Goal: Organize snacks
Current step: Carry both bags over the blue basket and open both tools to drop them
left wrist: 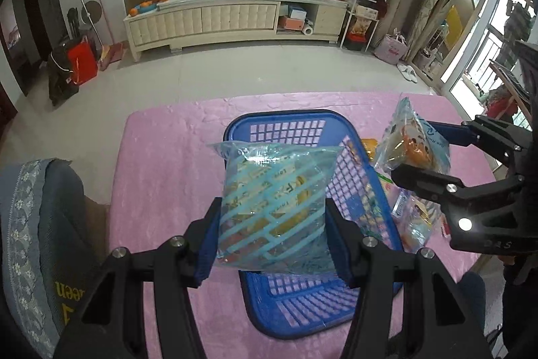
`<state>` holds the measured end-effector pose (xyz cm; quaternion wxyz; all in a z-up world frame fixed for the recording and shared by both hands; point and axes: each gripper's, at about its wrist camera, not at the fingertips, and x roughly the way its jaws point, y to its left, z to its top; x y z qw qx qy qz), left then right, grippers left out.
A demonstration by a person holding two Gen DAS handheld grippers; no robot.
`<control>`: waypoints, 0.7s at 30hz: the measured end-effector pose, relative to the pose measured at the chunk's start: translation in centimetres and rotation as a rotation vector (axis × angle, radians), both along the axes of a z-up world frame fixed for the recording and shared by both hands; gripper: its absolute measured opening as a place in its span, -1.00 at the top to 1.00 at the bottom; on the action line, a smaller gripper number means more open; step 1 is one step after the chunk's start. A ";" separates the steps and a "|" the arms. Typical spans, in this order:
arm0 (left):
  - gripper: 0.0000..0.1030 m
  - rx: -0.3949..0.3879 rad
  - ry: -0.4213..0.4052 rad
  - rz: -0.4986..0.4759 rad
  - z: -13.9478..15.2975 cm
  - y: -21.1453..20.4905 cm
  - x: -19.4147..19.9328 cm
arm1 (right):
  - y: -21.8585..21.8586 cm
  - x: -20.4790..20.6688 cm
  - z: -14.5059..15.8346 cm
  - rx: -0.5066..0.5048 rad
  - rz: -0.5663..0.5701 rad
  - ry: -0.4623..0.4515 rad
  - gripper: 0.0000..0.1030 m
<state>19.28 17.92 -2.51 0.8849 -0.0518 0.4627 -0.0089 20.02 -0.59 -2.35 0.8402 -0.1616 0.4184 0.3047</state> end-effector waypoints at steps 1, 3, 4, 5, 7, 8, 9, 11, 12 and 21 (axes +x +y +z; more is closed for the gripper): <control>-0.06 -0.006 0.005 0.002 -0.4 0.2 0.5 | 0.2 0.3 -0.1 -0.004 0.002 0.001 -0.41; -0.06 -0.030 0.015 0.005 -1.0 0.7 1.5 | 0.7 1.0 -0.5 -0.016 0.004 0.002 -0.41; -0.06 -0.041 0.020 0.007 -1.3 0.9 2.0 | 0.7 1.2 -0.8 -0.019 0.005 0.004 -0.41; -0.06 -0.052 0.025 0.009 -1.6 1.1 2.5 | 0.8 1.6 -1.2 -0.022 0.004 0.009 -0.41; -0.06 -0.070 0.031 0.006 -2.2 1.3 3.3 | 1.1 2.2 -1.8 -0.030 -0.001 0.024 -0.41; -0.06 -0.067 0.032 0.001 -2.4 1.3 3.6 | 1.2 2.4 -2.2 -0.035 0.000 0.031 -0.41; -0.06 -0.066 0.031 -0.001 -2.5 1.4 3.7 | 1.3 2.7 -2.6 -0.040 0.000 0.038 -0.41; -0.06 -0.071 0.029 -0.013 -2.6 1.5 4.2 | 1.5 3.2 -3.0 -0.046 0.002 0.045 -0.41; -0.07 -0.080 0.023 -0.020 -2.6 1.4 4.5 | 1.6 3.3 -3.1 -0.049 0.001 0.044 -0.41; -0.08 -0.111 0.010 -0.034 -3.4 1.3 6.3 | 1.7 4.3 -3.3 -0.037 -0.025 0.047 -0.42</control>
